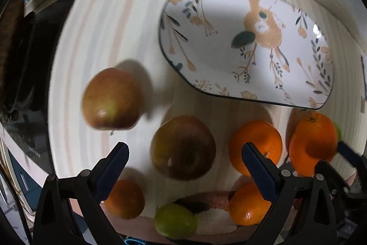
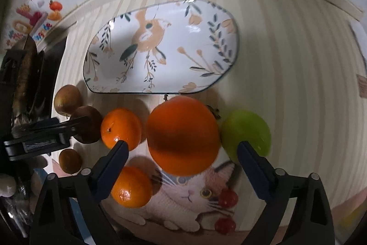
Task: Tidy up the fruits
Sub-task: 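Lower the right tool onto the large orange while the left tool lowers onto the brown apple, then close the right tool on the large orange while the left tool grasps the brown apple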
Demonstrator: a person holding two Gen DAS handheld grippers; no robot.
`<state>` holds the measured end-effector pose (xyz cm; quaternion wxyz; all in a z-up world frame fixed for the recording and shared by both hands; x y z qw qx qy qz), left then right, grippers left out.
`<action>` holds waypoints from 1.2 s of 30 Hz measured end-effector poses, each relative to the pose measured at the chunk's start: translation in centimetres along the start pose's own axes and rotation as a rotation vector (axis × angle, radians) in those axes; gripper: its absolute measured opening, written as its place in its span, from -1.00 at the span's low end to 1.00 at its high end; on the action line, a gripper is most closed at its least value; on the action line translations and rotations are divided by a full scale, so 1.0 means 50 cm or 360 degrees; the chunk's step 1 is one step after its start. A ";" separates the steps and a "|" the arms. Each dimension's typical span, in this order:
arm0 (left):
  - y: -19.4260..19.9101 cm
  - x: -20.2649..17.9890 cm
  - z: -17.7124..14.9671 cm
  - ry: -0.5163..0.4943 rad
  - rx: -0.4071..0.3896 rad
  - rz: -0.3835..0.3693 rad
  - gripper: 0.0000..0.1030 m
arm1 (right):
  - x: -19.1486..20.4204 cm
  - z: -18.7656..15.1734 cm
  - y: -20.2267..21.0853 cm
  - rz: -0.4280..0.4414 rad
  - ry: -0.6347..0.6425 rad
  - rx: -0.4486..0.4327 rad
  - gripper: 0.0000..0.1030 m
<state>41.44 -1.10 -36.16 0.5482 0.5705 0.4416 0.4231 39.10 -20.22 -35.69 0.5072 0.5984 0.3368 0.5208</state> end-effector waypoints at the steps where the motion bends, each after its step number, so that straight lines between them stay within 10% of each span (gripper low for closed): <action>1: -0.007 0.000 0.003 -0.0001 0.0010 -0.0006 0.85 | 0.008 0.004 -0.001 -0.0015 0.0040 -0.0031 0.83; 7: -0.028 0.023 0.012 -0.0004 0.0047 -0.0009 0.20 | 0.050 0.022 -0.049 -0.0122 0.0171 0.0086 0.71; 36: -0.088 0.060 -0.072 -0.0123 0.0060 -0.0026 0.20 | 0.110 0.006 -0.115 -0.0415 0.0255 0.0060 0.71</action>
Point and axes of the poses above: each gripper's, at about its wrist camera, not at the fingertips, and y roughly against the way its jaws point, x to its left, z to its top, the point moved 2 cm from there along -y, roughly the way its jaws point, and after that the axes turned 15 degrees about -y, right-handed, at the moved point
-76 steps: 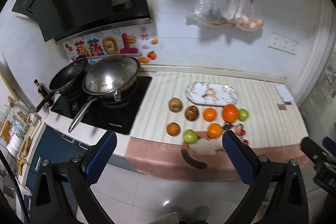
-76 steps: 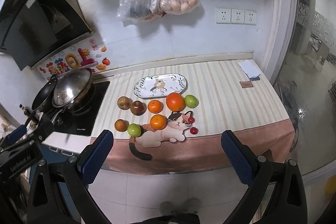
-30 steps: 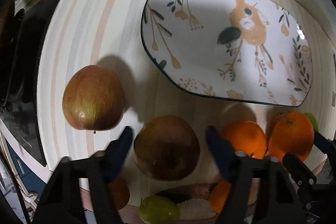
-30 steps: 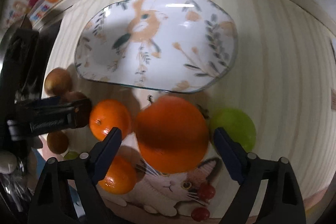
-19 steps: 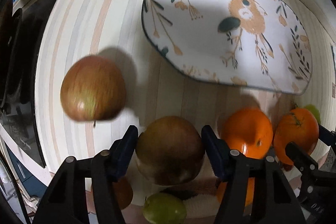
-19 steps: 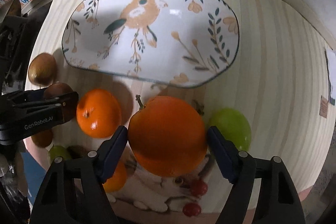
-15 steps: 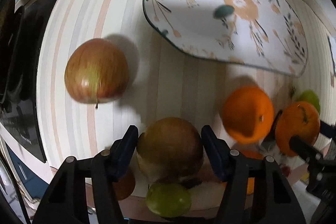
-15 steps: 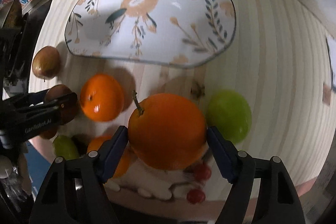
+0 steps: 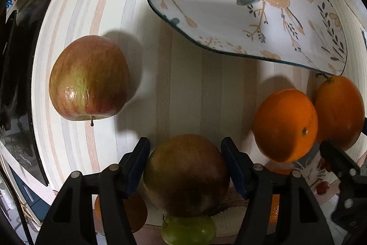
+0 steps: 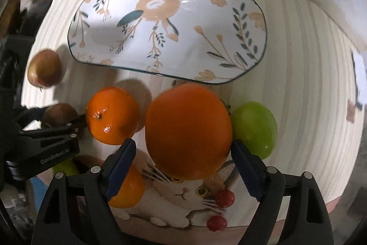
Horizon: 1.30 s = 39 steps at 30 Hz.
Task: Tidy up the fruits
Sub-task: 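Close the right tool on the large orange while the left tool grasps the brown apple, then carry both fruits onto the floral plate and open both tools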
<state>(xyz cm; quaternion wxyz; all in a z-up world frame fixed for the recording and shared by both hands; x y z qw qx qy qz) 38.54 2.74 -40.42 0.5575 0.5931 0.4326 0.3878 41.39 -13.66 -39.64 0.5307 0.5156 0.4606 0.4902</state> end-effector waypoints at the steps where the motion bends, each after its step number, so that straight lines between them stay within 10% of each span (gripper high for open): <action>1: 0.001 0.002 -0.002 0.0005 -0.0008 0.0004 0.19 | 0.010 -0.002 -0.001 -0.0032 0.0025 -0.0017 0.70; 8: 0.035 -0.007 -0.001 0.0040 -0.0053 0.0044 0.17 | 0.024 -0.007 0.005 -0.0064 0.0050 -0.0096 0.52; 16: 0.044 -0.005 0.019 0.0098 -0.0040 0.0009 0.17 | -0.033 0.028 0.008 0.0267 -0.0255 0.0029 0.67; 22: 0.037 0.014 0.031 0.0095 -0.0046 0.0012 0.17 | 0.027 0.032 -0.012 -0.0027 0.0011 0.0015 0.65; 39: 0.140 0.003 0.013 0.0105 -0.0157 -0.0022 0.17 | -0.024 -0.040 0.037 0.0158 -0.0093 -0.0094 0.56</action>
Point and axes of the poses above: each gripper's, at about its wrist camera, not at the fingertips, and y roughly against the way its jaws point, x to its left, z to its top, the point moved 2 cm from there along -y, roughly the way its jaws point, and after that the axes turned 15 degrees about -y, right-handed, at the moved point
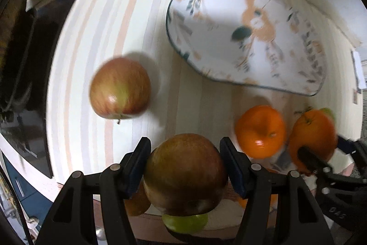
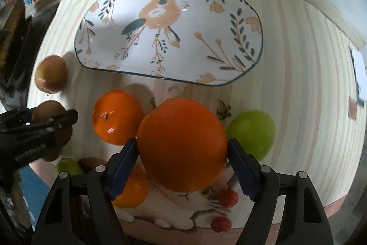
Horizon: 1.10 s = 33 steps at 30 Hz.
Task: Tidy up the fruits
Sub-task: 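Carry both fruits onto the floral plate and open both tools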
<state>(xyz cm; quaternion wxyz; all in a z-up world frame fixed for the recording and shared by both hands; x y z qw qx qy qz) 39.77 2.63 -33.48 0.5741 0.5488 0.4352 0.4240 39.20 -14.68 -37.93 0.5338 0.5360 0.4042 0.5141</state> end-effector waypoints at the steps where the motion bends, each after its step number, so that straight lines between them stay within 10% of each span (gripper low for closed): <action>1: 0.020 -0.005 0.007 -0.0010 -0.0028 -0.0017 0.17 | -0.007 -0.004 0.009 0.0039 -0.0021 0.0006 0.56; 12: 0.116 -0.059 0.204 -0.0066 -0.0205 -0.0167 0.17 | -0.030 0.091 0.136 0.0305 -0.0192 -0.0123 0.56; 26: -0.042 -0.060 0.393 0.0067 0.0056 -0.0417 0.16 | -0.030 0.283 0.041 0.0175 -0.0221 -0.0112 0.56; 33: -0.071 -0.067 0.408 0.0051 0.0091 -0.0352 0.16 | -0.051 0.303 0.016 0.0160 -0.0272 -0.0074 0.57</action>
Point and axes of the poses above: each gripper's, at about its wrist camera, not at the fingertips, and y roughly against the way its jaws point, x to its left, z to its top, the point moved 2 cm from there along -y, roughly the way its jaws point, and after that the axes turned 15 degrees about -y, right-handed, at the moved point
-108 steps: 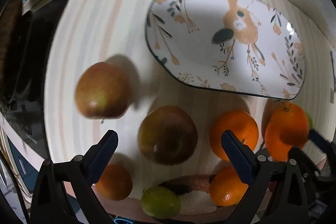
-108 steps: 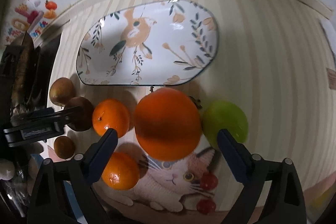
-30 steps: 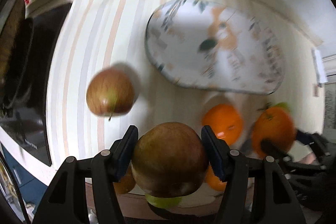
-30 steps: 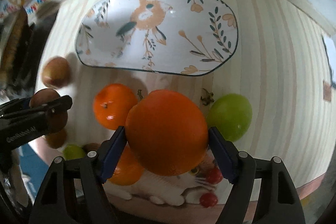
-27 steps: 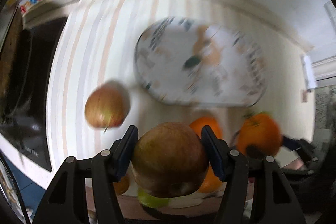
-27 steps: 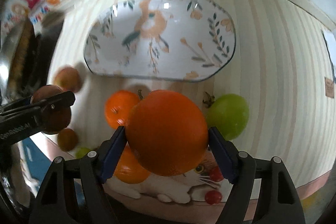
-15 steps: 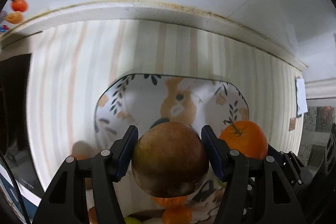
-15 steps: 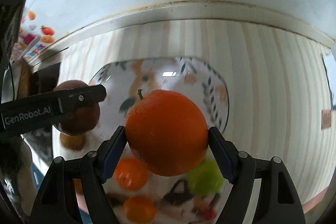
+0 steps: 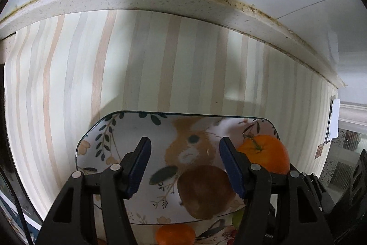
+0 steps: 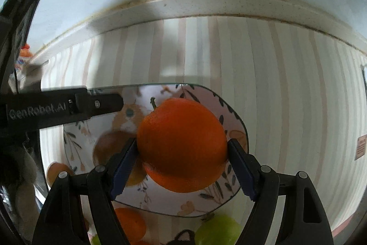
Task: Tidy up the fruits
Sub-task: 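Carry both fruits onto the floral plate and open both tools, then lower the right tool onto a tangerine while the left tool grasps the green apple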
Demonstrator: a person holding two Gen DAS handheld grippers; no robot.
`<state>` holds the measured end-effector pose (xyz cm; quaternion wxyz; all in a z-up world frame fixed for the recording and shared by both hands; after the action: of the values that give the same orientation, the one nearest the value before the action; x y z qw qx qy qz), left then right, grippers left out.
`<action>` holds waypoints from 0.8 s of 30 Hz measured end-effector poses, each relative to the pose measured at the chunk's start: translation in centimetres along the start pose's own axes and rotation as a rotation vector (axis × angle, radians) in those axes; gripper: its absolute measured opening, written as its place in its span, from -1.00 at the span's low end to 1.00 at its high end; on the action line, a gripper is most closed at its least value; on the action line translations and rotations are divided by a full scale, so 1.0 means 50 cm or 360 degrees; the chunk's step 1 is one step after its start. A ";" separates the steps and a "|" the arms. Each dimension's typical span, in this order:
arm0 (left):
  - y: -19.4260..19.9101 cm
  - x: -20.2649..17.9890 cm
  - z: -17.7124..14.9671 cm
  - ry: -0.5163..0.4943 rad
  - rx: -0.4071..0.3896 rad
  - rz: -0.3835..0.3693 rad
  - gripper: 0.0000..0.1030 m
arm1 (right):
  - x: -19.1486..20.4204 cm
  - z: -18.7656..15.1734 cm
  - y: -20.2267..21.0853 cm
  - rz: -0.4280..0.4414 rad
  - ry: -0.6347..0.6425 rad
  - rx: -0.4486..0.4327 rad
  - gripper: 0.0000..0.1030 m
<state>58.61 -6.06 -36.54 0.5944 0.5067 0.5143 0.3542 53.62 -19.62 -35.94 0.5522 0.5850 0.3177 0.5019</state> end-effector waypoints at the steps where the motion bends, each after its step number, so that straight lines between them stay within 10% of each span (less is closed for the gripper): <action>1: 0.000 0.000 -0.001 0.0001 -0.0004 0.0007 0.16 | -0.002 0.003 -0.002 0.0006 -0.0008 0.0007 0.57; 10: 0.066 0.013 -0.046 -0.0010 -0.0132 0.0185 0.21 | -0.017 0.006 0.005 0.0043 -0.0052 0.0086 0.89; 14: 0.098 0.013 -0.088 -0.0047 -0.0179 0.0285 0.72 | -0.015 -0.008 0.039 -0.0001 -0.0028 0.0026 0.89; 24: 0.174 0.000 -0.220 -0.0094 -0.0335 0.0343 0.74 | -0.003 -0.094 0.128 -0.0098 0.0008 -0.0083 0.91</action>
<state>48.82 -1.39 -27.65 0.6177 0.5041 0.3991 0.4529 48.02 -19.44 -30.35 0.5818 0.5591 0.3238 0.4941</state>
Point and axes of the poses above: each gripper's, at about its wrist camera, not at the fingertips, and y roughly against the way its jaws point, x to its left, z to its top, the point moved 2 cm from there along -y, roughly the way its jaws point, and after that the axes turned 15 degrees about -y, right-handed, at the moved point
